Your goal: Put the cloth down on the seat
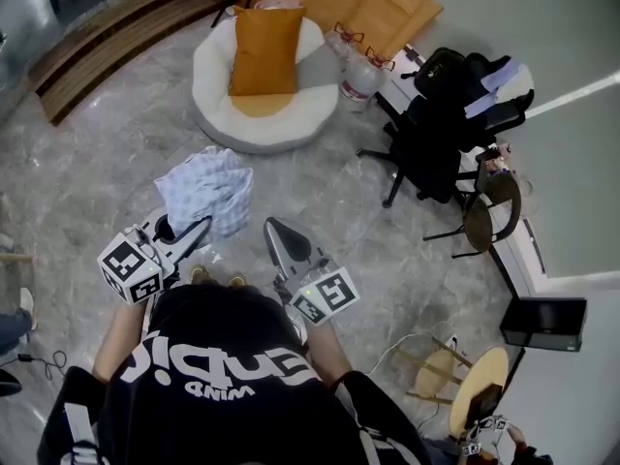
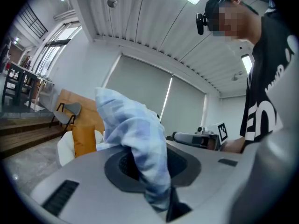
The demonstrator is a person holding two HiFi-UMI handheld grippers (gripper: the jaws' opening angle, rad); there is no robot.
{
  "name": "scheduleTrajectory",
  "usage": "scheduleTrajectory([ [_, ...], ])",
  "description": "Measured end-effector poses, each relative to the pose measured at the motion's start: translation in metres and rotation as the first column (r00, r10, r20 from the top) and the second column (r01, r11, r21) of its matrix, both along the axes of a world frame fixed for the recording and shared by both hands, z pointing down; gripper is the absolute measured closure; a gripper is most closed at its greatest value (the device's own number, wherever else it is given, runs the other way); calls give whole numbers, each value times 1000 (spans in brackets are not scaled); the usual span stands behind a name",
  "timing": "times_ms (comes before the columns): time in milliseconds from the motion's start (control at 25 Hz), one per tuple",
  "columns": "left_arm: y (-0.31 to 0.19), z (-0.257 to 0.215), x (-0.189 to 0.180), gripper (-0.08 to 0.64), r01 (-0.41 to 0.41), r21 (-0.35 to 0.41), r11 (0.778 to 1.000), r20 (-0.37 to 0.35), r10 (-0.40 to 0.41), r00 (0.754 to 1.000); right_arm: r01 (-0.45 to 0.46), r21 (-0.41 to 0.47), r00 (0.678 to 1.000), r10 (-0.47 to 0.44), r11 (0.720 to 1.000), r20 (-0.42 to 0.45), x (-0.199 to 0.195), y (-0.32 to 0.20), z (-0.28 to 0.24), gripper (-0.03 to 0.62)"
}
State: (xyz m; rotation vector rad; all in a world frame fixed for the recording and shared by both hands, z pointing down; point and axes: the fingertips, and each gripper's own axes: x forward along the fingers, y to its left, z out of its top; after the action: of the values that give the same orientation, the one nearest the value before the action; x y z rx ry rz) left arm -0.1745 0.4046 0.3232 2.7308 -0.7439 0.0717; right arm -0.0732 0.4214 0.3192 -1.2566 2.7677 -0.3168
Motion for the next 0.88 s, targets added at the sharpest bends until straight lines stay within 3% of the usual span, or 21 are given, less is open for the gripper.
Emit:
scheduleTrajectory([
  [280,5,-2,36,474,32,0,999,15,-32,999,19,-9,1000,-19,1000,1,40,4,6,572],
  [880,-8,23,47,474,40,-16,999,2,-40,999,21,-32,1000,-21,999,-12,56,-7,30,573],
])
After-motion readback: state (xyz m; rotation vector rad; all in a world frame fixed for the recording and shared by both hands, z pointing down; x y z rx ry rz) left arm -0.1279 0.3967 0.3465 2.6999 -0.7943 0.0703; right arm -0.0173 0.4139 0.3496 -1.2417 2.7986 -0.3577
